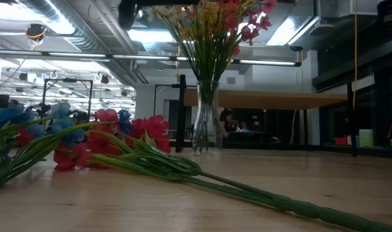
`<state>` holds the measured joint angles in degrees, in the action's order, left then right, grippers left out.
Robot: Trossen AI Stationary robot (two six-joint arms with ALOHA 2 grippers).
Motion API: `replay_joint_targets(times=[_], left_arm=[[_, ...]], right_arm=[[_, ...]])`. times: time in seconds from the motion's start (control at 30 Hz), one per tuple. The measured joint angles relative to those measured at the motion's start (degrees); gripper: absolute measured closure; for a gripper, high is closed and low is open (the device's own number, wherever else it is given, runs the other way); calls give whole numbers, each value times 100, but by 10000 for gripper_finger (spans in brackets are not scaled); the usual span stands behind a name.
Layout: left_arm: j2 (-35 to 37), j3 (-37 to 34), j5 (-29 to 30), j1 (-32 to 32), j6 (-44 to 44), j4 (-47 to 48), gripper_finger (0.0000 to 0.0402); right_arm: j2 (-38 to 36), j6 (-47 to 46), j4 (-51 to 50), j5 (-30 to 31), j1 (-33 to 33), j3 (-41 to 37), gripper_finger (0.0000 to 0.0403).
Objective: Pick and place flowers into a vace then onto a shelf
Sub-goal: Put the blue flowers into the blue vase
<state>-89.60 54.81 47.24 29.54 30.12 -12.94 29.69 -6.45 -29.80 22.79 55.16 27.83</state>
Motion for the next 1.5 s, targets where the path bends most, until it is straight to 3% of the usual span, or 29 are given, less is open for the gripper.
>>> replay_joint_targets(times=[0.17, 0.43, 0.53, 0.73, 0.83, 1.13, 1.27, 1.5], left_arm=[[-2, 259, -234, 96, 892, 950, 399], [-442, 1931, -526, 333, 2582, 3733, 399], [-808, 2644, -987, 387, 3443, 4757, 399], [-1629, 3807, -2496, 422, 5307, 6253, 398], [-1934, 4096, -2883, 519, 6277, 6597, 398], [-2569, 4116, -3024, 990, 9029, 6471, 398], [-2704, 4118, -3358, 1201, 9512, 6374, 398], [-2761, 4118, -3189, 1421, 9514, 6372, 397]], right_arm=[[1, 172, 0, 0, -177, 0, 398], [7, 174, 2, 2, -443, 0, 396], [6, 188, 8, 4, -547, 0, 400], [7, 240, 46, 5, -738, 0, 394], [15, 246, 45, 7, -811, 0, 396], [31, 260, 44, 6, -855, 0, 396], [31, 263, 44, 7, -855, 0, 392], [31, 264, 42, 7, -855, 0, 392]])
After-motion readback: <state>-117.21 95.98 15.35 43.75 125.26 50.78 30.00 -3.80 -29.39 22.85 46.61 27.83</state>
